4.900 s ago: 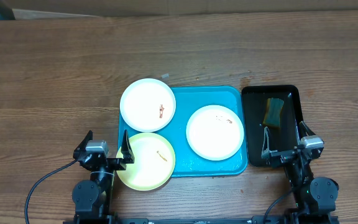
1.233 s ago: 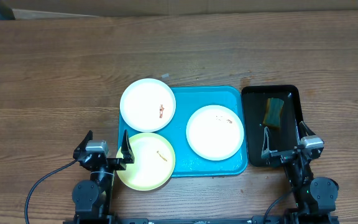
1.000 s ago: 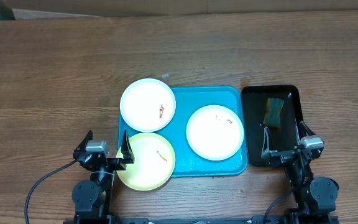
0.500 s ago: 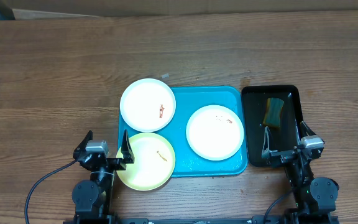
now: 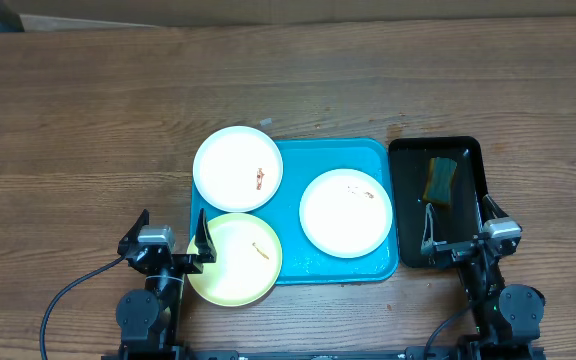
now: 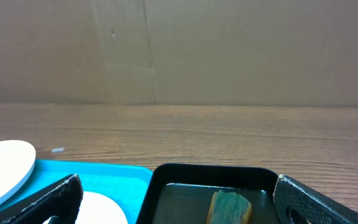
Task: Clean dirty plates on tray and stack at the side
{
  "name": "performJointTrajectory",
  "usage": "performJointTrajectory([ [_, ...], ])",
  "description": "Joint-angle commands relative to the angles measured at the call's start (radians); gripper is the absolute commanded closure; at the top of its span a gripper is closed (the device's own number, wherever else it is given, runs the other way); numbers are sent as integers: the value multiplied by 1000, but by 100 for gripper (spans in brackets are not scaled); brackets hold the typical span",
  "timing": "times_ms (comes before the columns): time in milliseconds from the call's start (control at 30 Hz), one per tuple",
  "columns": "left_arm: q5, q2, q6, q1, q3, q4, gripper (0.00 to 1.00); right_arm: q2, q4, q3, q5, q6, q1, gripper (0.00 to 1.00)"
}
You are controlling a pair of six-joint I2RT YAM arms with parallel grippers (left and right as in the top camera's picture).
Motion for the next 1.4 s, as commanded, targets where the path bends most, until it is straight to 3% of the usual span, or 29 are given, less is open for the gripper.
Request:
performJointTrajectory([
  [0,100,-10,21,6,27,-12,0,-10,39,-10,-55,92,-6,0],
  [200,125,50,4,6,280,-242,0,-1,-43,96,-88,224,-6,0],
  [367,195,310,23,6,568,-420,0,113,-179,303,-87,225,-6,0],
  [467,256,521,23,4,754,-568,0,266,-276,479,-87,225,-6,0],
  [567,408,751,22,4,948,-721,0,468,-403,669,-105,224,-6,0],
  [800,705,1105,9,4,1171,-810,0,967,-724,1058,-256,221,-6,0],
  [833,752,1133,-12,3,1173,-807,8,1026,-768,1102,-267,221,-6,0],
  [900,807,1191,-59,0,1172,-814,42,1133,-847,1186,-275,220,-6,0],
  [967,776,1251,-98,-28,1172,-855,59,1214,-912,1243,-274,209,-6,0],
  [1033,734,1295,-121,-68,1172,-892,63,1261,-919,1256,-275,188,-6,0],
  [1167,566,1375,-195,-211,1172,-910,56,1337,-911,1256,-227,148,-6,0],
  [1300,346,1435,-390,-371,1172,-877,50,1397,-919,1257,-188,149,-18,0],
  [1367,274,1458,-465,-446,1172,-856,39,1421,-923,1257,-190,135,-42,0],
])
